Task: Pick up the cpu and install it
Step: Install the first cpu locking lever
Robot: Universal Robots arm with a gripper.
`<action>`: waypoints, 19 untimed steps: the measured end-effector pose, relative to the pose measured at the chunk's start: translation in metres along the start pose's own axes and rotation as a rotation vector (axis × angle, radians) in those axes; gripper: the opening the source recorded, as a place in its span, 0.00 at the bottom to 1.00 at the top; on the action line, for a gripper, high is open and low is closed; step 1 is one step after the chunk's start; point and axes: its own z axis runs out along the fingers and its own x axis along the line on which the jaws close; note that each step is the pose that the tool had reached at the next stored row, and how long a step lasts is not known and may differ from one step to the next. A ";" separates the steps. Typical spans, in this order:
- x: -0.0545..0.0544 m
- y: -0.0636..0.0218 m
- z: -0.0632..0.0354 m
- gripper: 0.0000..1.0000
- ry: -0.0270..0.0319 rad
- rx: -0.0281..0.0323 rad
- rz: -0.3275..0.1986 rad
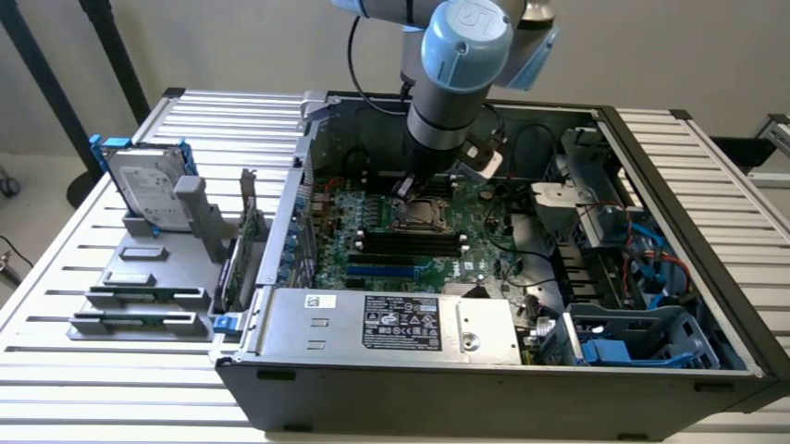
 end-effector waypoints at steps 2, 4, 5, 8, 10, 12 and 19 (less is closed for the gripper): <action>0.001 0.0008 -0.0001 0.11 0.0000 0.0000 0.000; 0.001 0.0020 -0.0001 0.11 0.0000 0.0000 0.000; 0.002 0.0026 -0.0001 0.11 0.0000 0.0000 0.000; 0.003 0.0045 -0.0002 0.11 0.0001 0.0000 0.000; 0.004 0.0059 -0.0002 0.11 0.0000 0.0000 0.000; 0.005 0.0075 -0.0002 0.11 0.0001 0.0000 0.000; 0.009 0.0135 0.0000 0.11 -0.0002 -0.0001 0.000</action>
